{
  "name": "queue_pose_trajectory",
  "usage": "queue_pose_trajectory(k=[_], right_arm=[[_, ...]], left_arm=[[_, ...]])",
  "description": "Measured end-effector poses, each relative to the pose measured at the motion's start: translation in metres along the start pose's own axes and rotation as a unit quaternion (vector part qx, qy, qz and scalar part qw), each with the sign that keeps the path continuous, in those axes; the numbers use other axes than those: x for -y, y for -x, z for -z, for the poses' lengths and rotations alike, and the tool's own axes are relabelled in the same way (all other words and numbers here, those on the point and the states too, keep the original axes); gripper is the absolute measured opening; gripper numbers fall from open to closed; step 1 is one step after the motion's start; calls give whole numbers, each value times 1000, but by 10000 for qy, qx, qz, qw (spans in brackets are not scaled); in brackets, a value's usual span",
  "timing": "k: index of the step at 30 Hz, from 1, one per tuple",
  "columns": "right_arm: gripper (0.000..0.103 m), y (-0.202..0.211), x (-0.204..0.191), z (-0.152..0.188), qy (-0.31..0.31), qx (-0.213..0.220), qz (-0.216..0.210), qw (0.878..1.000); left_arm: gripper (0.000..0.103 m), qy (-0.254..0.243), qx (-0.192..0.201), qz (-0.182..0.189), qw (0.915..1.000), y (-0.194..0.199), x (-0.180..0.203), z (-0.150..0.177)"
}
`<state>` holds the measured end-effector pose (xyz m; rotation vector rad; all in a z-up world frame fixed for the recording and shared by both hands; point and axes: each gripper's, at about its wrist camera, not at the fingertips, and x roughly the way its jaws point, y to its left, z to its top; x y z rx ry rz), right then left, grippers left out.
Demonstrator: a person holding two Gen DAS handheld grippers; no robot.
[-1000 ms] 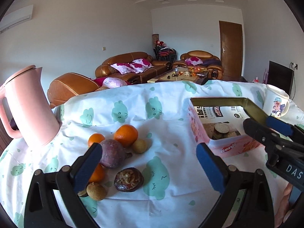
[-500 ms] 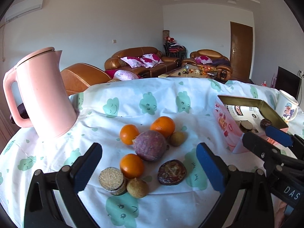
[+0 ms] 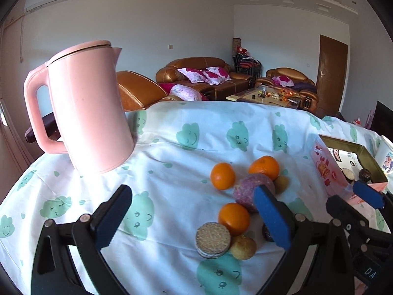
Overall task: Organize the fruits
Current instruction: 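Move both open tools back toward the fruit pile, then grasp the second dark brown fruit with the right tool while the left tool grasps another biscuit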
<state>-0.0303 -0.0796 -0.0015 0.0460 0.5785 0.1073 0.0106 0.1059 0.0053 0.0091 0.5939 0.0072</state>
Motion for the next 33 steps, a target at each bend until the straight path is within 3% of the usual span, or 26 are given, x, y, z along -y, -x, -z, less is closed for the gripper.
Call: queue_pose_trajectory(k=[5,7,12,19,27,33], right_arm=[[70,-7,4,4,-33,-378,-458,9982],[52,-11,-1,7,76,-591,-676,9959],[50,-27,-24,9,430,-975,-904,9902],[50,-66,-43,6,344,-1552,-982,9824],[46,-66,-47,7,409,-1620,-1056,9803],[46,-47,-27,13,330,-1501,-908,9839]], left_arm=[[101,239,-14,-398,9989,-4,-34,-6],[101,330,-73,-407,9986,-6,-46,-7],[101,515,-185,-305,9980,-6,-64,-7],[97,139,-530,59,9985,-12,-56,-1],[92,-373,-872,1200,9882,-11,-34,5],[80,-716,-1103,1271,9831,-20,-15,15]])
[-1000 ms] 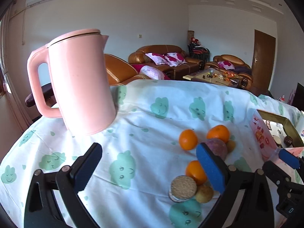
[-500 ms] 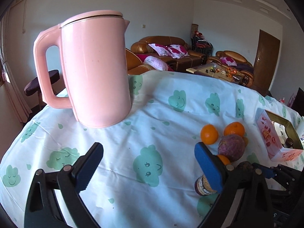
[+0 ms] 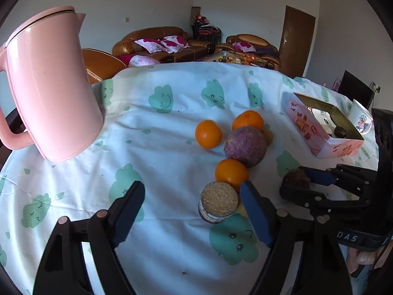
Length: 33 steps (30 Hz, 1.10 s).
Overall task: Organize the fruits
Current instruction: 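Grasp the second dark brown fruit with the right tool while the left tool grasps another biscuit, then carry the brown fruit into the tin and release it while the left tool places its biscuit there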
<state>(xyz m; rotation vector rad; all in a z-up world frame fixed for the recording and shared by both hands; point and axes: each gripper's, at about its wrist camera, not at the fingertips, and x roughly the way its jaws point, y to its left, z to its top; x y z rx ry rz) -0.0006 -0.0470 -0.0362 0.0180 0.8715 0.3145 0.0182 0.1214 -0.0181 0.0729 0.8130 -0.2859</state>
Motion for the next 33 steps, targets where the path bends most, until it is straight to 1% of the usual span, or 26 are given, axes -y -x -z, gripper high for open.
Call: queue_pose_trajectory(k=[2,4,8,11,14,16,19,20,21,22,23,24,25,27,29,31,33], right_arm=[[46,7,10,4,-105,64,-54,9999],[46,11,18,6,-240,89,-103,9996],[46,10,21,6,-334,56,-165,9993],[46,10,22,6,-343,55,-197,9992],[46,9,23,6,-368,22,-228,9991],[46,8,23,6,-362,4,-229,9991],[46,8,22,6,-349,7,-218,9992],[46,8,22,6,-346,8,-218,9992],[46,8,22,6,-342,8,-222,9992],[46,8,22,6,-338,13,-220,9992],[46,8,22,6,-334,22,-216,9992],[46,9,22,6,-329,38,-209,9992],[46,9,22,6,-323,57,-196,9993],[46,12,21,7,-317,115,-181,9993],[46,15,21,7,-312,209,-190,9991],[46,18,21,6,-287,301,-214,9989],[46,23,21,4,-287,417,-248,9984]], left_arm=[[79,-102,-82,-98,9999,-7,6,2],[75,-185,-42,-179,9997,-8,9,3],[73,-42,-204,-26,9998,-5,-5,5],[73,86,-270,-245,9993,-2,-21,7],[76,278,-281,-443,9982,-3,-32,8],[76,251,-278,-581,9976,-5,-30,8],[76,135,-340,-923,9951,-16,-22,7],[72,61,-413,-993,9942,-21,-19,7],[71,5,-454,-1013,9938,-24,-17,8],[60,-11,-403,-926,9949,-22,-17,7],[45,36,-422,-776,9961,-23,-18,7],[40,178,-440,-572,9972,-22,-22,7],[36,314,-442,-464,9975,-22,-26,7],[36,399,-396,-607,9966,-21,-29,8],[36,478,-337,-634,9963,-19,-31,8],[36,544,-148,-640,9964,-13,-32,7],[36,627,150,-640,9959,-4,-30,5]])
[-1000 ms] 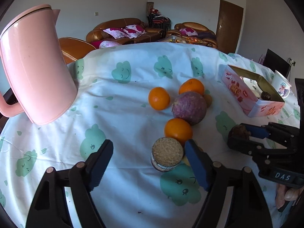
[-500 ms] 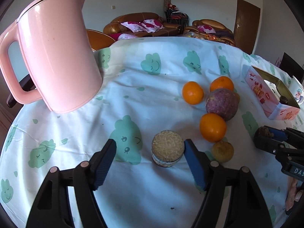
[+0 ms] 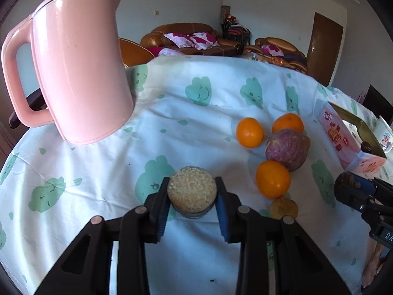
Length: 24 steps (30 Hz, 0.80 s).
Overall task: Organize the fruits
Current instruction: 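Carry the brown fruit into the tin and release it while the left tool places its biscuit there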
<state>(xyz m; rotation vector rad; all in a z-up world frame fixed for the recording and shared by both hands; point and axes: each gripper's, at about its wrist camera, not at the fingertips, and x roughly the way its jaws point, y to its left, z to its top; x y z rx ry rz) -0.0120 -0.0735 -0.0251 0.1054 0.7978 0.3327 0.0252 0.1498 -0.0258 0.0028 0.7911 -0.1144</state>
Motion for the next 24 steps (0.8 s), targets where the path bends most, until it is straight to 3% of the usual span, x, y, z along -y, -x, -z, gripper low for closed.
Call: queue_pose_trajectory(k=[4,7,16,24], right_arm=[[46,16,2,-6,-22,370,-88,9993],[46,30,8,-11,-25,681,-94,9976],[46,58,37,-16,207,1159,706,9905],[46,79,108,-23,-178,1382,1384,9805]], left_arm=[[36,129,683,19,9976,19,9,-3],[36,130,907,37,9958,26,22,-4],[36,68,935,318,9951,27,75,-6],[36,-481,976,601,9922,18,158,-18]])
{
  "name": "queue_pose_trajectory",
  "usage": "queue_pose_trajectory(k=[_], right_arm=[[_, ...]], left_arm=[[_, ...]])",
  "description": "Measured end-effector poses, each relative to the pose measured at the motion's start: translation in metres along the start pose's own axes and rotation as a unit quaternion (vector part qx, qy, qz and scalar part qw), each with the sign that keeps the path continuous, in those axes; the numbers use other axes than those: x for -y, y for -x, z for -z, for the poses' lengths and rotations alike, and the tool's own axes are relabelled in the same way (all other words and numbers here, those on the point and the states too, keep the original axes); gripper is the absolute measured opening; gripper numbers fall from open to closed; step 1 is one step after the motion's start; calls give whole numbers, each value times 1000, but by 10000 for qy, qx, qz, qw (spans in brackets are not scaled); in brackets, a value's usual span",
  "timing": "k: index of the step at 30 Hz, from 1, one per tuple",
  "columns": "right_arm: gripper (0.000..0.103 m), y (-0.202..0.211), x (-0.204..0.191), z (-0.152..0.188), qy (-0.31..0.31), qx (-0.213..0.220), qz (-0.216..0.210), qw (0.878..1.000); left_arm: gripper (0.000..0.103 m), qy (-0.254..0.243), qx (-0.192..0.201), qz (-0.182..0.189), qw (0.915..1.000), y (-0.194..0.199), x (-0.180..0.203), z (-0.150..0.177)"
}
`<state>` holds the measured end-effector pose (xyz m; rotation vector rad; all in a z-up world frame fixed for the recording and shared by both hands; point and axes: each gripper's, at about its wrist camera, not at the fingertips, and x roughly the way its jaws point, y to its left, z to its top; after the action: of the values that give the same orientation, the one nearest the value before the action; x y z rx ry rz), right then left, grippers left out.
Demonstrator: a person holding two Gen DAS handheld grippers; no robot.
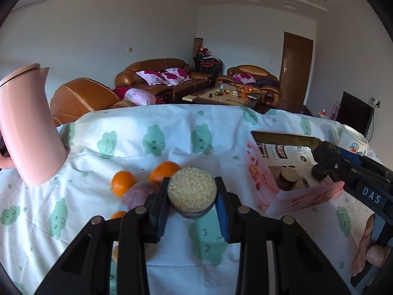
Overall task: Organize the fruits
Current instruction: 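Carry the brown fruit into the tin and release it while the left tool places its biscuit there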
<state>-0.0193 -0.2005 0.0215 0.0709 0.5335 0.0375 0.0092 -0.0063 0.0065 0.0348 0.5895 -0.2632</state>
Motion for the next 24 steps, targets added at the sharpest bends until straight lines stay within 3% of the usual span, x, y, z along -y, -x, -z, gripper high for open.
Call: queue_pose_trajectory(k=[11,17,24], right_arm=[[46,-20,76,-13,-353,4,758,9965],[46,-36,98,-16,-498,-158,905,9945],[47,-52,108,-17,-525,-311,904,9940]], left_arm=[[36,-272,-4,438,9987,-40,88,-26],[36,-456,-8,415,9981,-62,120,-33],[36,-471,-281,402,9977,-88,133,-36]])
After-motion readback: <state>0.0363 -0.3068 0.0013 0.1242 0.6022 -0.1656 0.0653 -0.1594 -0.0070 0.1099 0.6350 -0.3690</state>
